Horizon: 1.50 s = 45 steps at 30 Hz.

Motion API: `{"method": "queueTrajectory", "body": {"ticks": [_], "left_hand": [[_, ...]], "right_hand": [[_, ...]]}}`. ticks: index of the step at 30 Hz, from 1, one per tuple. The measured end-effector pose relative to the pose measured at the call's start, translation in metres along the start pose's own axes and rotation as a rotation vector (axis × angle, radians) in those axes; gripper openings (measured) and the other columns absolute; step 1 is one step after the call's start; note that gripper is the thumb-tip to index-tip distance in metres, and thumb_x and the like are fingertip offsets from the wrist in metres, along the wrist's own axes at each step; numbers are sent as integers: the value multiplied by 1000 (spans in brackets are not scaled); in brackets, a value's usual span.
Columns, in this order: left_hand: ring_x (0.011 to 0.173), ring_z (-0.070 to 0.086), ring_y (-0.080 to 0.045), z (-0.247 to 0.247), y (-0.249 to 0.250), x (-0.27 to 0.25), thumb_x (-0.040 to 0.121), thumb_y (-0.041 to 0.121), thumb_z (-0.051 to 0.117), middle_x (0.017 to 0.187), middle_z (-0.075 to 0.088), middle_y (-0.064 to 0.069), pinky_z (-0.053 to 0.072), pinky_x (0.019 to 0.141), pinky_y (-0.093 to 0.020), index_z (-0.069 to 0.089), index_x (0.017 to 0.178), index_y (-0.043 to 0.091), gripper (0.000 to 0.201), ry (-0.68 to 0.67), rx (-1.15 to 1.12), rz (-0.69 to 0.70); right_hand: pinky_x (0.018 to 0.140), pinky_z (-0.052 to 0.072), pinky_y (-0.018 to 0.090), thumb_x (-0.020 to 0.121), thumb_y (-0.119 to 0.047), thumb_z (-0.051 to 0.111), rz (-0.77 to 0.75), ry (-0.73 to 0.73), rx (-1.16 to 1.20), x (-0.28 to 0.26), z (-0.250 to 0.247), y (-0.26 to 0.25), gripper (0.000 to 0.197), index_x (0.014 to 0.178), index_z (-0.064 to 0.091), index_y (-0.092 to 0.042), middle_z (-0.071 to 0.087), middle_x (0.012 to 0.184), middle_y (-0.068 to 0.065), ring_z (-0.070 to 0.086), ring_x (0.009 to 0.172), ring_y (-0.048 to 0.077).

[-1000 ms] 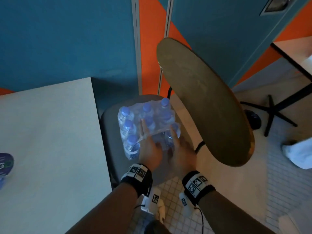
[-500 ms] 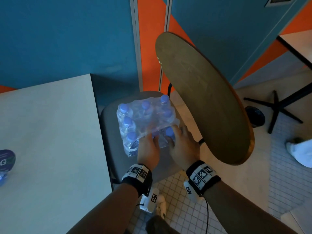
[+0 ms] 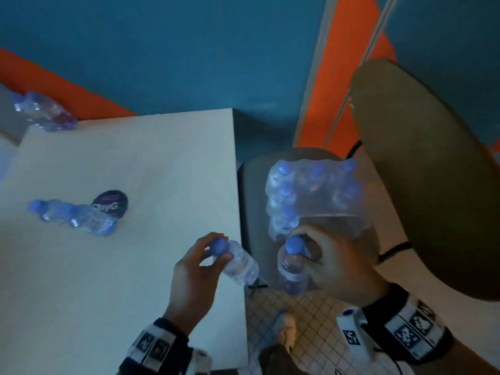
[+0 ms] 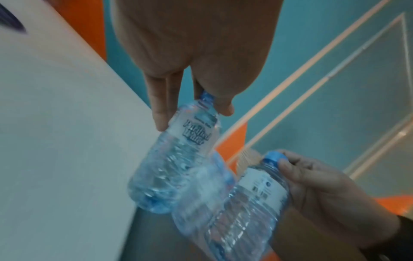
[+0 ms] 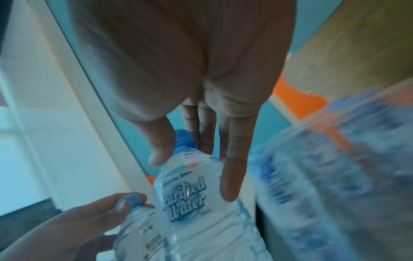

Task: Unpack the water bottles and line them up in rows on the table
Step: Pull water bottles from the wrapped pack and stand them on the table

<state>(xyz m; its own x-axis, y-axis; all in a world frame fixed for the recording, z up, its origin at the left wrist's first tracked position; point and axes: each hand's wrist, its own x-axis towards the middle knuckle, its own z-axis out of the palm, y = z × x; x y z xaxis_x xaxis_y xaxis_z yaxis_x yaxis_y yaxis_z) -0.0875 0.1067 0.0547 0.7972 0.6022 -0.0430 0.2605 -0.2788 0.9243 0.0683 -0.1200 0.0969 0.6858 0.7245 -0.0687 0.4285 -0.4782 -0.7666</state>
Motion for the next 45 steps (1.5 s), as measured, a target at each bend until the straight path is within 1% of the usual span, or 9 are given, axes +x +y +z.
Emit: {"method": "queueTrajectory", "body": {"ticks": [4,8,16,22,27,31,34,39,45], "left_hand": [[100,71,-15,-83,-29,43,88,4,75,108,74,5,55,75,-21,68,108,24,29,243,17,-30],[89,61,10,-138,-49,109,91,9,69,104,69,5,41,75,-1,65,109,19,21,367,119,-23],[87,58,-16,-187,-79,207,93,8,64,96,63,4,45,78,-24,62,113,13,21,384,111,-147],[94,62,-23,-194,-95,215,93,13,63,101,65,3,41,79,-24,60,119,18,27,268,159,-204],[121,58,-27,-192,-83,205,90,10,66,140,54,-6,39,96,-26,46,141,20,55,206,255,-103],[112,61,-14,-179,-47,167,91,5,64,125,61,3,48,102,-33,60,124,19,36,289,183,204],[90,70,-4,-147,-26,123,94,0,65,96,71,11,54,90,-22,67,94,16,16,75,43,250],[83,76,-12,-30,-18,44,92,4,70,92,77,8,61,81,-29,74,94,25,22,-480,-13,105],[114,62,0,135,5,15,90,12,65,131,65,15,49,99,-23,56,135,45,56,-720,118,156]], "right_hand": [[85,49,18,82,-20,85,-121,-1,104,77,74,-56,28,103,67,-19,71,98,-12,66,92,2],[92,49,27,83,-12,82,-116,63,214,160,147,-94,27,103,64,-15,72,104,-2,68,105,17],[84,49,37,86,-8,78,80,46,143,277,243,-144,25,105,62,-7,70,104,8,63,98,30],[86,53,36,88,-11,75,131,76,66,297,257,-139,24,107,61,-11,71,107,7,65,99,28],[101,45,29,83,-22,85,130,96,81,282,245,-147,59,134,58,-13,63,135,7,60,123,21],[82,52,25,86,-19,82,27,157,224,210,201,-147,30,113,69,-15,73,100,0,69,93,14],[73,51,23,91,-15,77,29,56,255,125,150,-121,8,98,72,-14,71,81,0,67,75,17],[73,52,26,89,-11,75,285,167,191,11,84,-12,9,85,72,-18,73,77,-3,68,75,12],[76,48,10,100,-13,63,549,312,51,-8,22,106,44,142,54,-25,68,96,-4,64,83,4]]}}
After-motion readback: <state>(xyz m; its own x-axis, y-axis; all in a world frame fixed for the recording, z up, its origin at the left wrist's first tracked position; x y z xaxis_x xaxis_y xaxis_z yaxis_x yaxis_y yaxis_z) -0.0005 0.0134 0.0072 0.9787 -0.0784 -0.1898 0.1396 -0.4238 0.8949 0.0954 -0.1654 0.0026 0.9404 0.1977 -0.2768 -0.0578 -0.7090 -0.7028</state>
